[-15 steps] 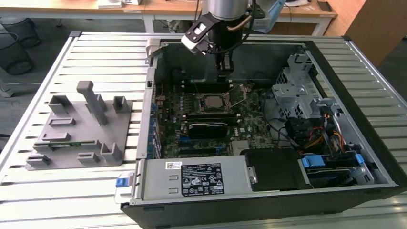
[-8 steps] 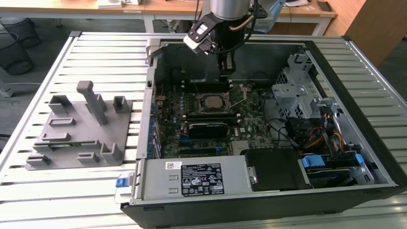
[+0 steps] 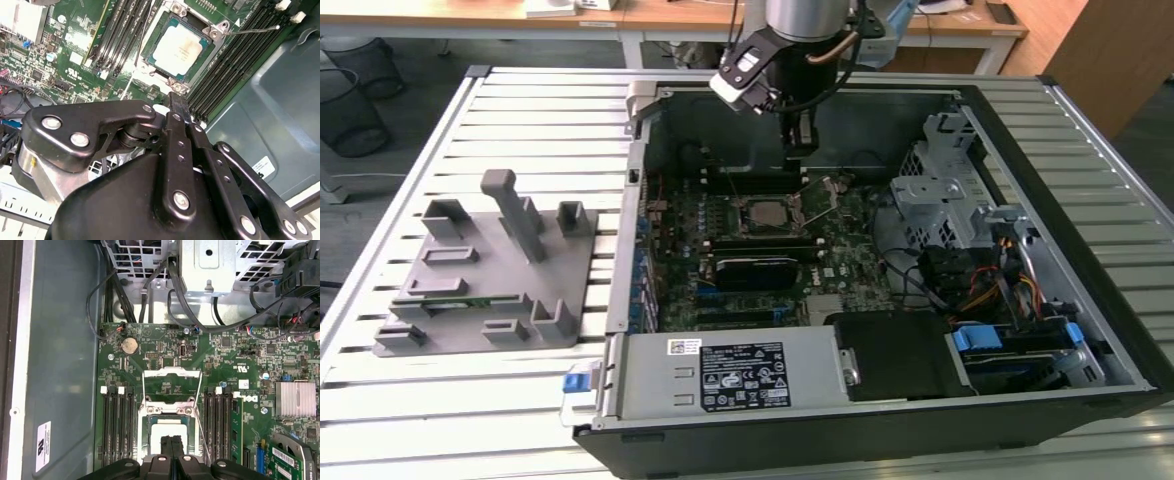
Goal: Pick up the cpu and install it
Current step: 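Close the cpu cover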
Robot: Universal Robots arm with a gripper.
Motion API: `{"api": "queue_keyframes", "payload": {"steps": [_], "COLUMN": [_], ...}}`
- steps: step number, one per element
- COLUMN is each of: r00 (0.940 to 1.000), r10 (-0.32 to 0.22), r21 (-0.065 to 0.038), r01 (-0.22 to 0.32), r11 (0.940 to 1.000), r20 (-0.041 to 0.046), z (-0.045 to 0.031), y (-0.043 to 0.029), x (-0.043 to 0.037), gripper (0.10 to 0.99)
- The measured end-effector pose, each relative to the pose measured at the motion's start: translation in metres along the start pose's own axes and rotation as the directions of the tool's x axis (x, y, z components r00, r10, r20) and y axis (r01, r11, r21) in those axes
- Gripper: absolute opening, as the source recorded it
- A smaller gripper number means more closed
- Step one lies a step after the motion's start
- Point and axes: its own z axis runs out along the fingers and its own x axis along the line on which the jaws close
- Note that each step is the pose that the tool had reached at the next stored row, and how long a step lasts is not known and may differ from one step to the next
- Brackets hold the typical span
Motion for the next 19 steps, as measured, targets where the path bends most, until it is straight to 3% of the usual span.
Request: {"api": "queue_keyframes", "payload": {"steps": [19], "r00": [1.0000], "r10": [0.000], "r21": [0.000], "r01": [0.000], "r11": [1.0000], "r20": [0.0000], "z": [0.0004], "y": [0.0089], "x": [0.0016], "gripper": [0.106]}}
